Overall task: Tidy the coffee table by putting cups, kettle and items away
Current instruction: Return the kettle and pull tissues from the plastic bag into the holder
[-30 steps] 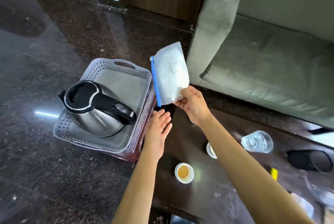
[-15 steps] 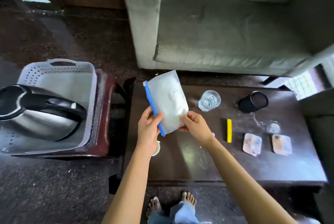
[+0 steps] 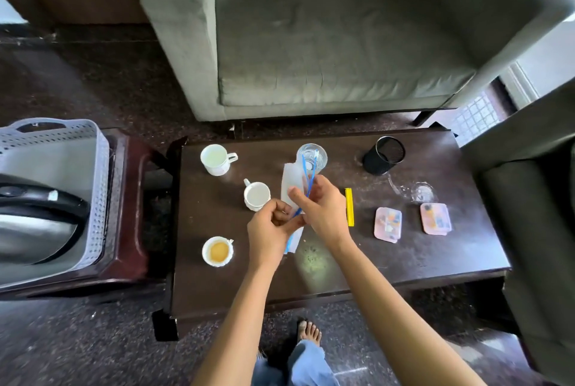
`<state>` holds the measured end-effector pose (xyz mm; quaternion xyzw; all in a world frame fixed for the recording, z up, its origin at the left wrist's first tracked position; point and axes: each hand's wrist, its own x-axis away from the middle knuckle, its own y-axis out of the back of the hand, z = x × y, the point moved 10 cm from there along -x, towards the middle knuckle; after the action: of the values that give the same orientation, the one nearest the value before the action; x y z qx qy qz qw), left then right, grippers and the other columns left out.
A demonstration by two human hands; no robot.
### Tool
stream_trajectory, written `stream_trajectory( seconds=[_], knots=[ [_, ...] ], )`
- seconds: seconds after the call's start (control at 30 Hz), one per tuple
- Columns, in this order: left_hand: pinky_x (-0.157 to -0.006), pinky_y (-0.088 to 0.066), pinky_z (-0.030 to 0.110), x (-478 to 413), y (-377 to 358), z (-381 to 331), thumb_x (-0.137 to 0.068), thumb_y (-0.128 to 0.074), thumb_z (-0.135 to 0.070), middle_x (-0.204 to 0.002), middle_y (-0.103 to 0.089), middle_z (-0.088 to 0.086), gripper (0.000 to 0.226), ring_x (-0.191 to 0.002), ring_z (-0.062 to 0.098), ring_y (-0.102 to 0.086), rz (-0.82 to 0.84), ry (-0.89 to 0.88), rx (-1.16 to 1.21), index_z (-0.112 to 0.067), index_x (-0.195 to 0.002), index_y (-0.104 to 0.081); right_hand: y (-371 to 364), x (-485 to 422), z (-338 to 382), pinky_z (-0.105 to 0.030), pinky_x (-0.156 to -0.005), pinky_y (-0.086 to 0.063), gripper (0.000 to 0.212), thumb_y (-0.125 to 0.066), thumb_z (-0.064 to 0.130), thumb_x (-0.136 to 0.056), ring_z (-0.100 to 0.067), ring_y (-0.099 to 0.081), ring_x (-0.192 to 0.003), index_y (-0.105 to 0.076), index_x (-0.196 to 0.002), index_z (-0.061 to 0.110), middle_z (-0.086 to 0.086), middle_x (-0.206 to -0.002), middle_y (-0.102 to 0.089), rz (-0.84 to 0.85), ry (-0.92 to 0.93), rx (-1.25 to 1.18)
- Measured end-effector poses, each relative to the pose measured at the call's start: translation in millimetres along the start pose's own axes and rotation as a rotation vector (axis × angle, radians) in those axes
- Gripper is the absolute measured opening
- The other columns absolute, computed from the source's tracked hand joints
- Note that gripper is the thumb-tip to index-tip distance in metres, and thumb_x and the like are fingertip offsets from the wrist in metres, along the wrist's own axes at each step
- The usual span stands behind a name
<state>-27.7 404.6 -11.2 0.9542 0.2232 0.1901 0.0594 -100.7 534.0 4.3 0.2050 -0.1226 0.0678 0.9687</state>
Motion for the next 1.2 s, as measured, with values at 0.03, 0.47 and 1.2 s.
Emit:
stream_trajectory(
  seconds=[0.03,0.47,1.2],
  knots=[
    [-0.053,-0.039,0.010,1,-1,2,-0.066,-0.084,-0.016,-0.060,-0.057,-0.004,0.028,-0.052,0.001,-0.047,0.007,0.004,0.001,-0.006,-0.071,-0.059,4,-2,-6,-0.038,-0.054,-0.044,0.036,-0.067,0.037,-0.080,-0.020,-0.054,-0.061,-0.057,-0.083,0.003,-0.018,-0.076,-0.064,0.010,-0.025,-0.043],
    [-0.062,-0.045,0.018,3,27,60,-0.090,-0.061,-0.030,-0.076,-0.063,-0.007,0.021,-0.073,0.004,-0.058,-0.255,0.244,0.187,-0.010,-0.087,-0.060,29,-15,-66,-0.036,-0.071,-0.055,0.015,-0.071,0.013,-0.086,-0.024,-0.063,-0.070,-0.072,-0.091,0.000,-0.010,-0.078,-0.068,0.161,-0.327,-0.501],
    [-0.060,-0.046,0.005,13,-17,37,-0.083,-0.066,-0.010,-0.087,-0.072,-0.002,0.014,-0.075,0.001,-0.065,-0.099,0.051,-0.243,-0.012,-0.097,-0.068,20,-8,-90,-0.038,-0.071,-0.055,0.013,-0.080,0.006,-0.074,-0.020,-0.062,-0.064,-0.068,-0.078,0.008,-0.008,-0.070,-0.068,0.229,-0.280,-0.182]
  ],
)
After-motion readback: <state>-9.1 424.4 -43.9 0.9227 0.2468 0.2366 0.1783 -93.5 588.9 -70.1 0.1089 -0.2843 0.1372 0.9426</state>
